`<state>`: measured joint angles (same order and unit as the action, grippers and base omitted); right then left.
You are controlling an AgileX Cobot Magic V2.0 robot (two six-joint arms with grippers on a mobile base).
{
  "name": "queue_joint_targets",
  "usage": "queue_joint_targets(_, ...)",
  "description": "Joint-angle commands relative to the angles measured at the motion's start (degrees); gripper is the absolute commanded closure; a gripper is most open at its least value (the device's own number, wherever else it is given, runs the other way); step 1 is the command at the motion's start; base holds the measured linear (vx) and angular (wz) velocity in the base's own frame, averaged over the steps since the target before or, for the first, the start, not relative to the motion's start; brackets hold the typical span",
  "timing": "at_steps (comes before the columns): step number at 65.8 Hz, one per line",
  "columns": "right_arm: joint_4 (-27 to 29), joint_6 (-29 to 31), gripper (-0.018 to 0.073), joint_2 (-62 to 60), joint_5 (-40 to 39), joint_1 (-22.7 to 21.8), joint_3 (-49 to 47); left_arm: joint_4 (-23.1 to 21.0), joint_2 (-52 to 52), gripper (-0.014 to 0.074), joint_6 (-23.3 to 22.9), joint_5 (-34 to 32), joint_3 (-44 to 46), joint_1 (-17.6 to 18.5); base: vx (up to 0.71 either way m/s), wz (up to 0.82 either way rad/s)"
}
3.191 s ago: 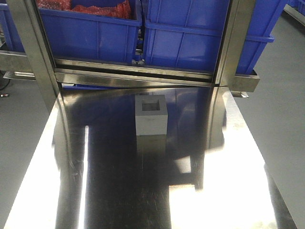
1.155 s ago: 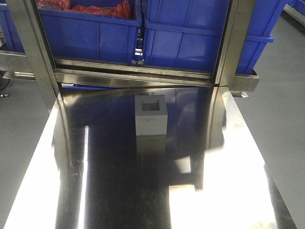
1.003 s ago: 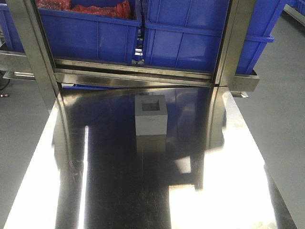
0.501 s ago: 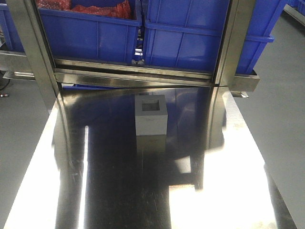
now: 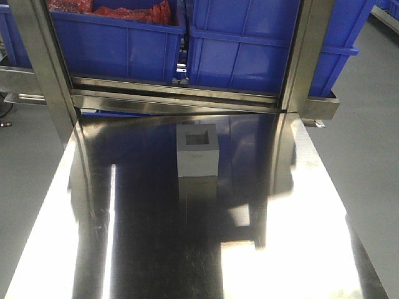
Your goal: Sort gray base to blue bin
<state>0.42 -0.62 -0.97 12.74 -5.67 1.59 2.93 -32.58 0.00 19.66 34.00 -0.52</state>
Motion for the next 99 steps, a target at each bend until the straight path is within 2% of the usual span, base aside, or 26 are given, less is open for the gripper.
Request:
queue_joint_targets(1, -0.42, 0.62, 0.0564, 0.83, -4.15, -0.11, 0.12, -0.15, -0.95, 0.0013, -0.74, -5.72, 2.07, 0.16, 0.00, 0.00)
queue_joint_targets(9, -0.42, 0.62, 0.0564, 0.83, -4.15, -0.11, 0.12, -0.68, -2.86, -0.0022, -0.74, -7.78, 2.53, 0.23, 0.00, 0.00)
queue_joint_targets(19, -0.42, 0.62, 0.0564, 0.83, -4.15, -0.11, 0.12, -0.73, -8.50, -0.0025, -0.74, -7.60, 5.70, 0.29, 0.00, 0.00)
queue_joint_targets(27, -0.42, 0.62, 0.0564, 0.83, -4.15, -0.11, 0.12, -0.73, -14.32, -0.0025, -0.74, -7.67, 10.10, 1.94, 0.00, 0.00)
queue_joint_targets(55, -0.42, 0.62, 0.0564, 0.83, -4.15, -0.11, 0.12, -0.75, -39.95, -0.0015, -0.91, -8.08, 30.21, 17.37, 0.00, 0.00)
queue_joint_targets(65, -0.42, 0.62, 0.0564, 0.83, -4.15, -0.11, 0.12, -4.89, -51.30, -0.0015, -0.96, -3.34, 41.72, 21.58, 0.00, 0.00)
queue_joint_targets(79, -0.42, 0.62, 0.0564, 0.83, -4.15, -0.11, 0.12, -13.82, -66.92, -0.0015, -1.09, 8.50, 58.95, 23.85, 0.00, 0.00)
queue_joint_targets(89, -0.42, 0.62, 0.0564, 0.83, -4.15, -0.11, 0.12, -13.95, -75.56, -0.0014, -4.02, 14.07, 68.21, 24.30, 0.00, 0.00)
queue_joint_targets(99, -0.42, 0.62, 0.0564, 0.83, -4.15, -0.11, 0.12, -13.48, -81.27, -0.0011, -8.46, 16.71, 73.40, 24.30, 0.00, 0.00)
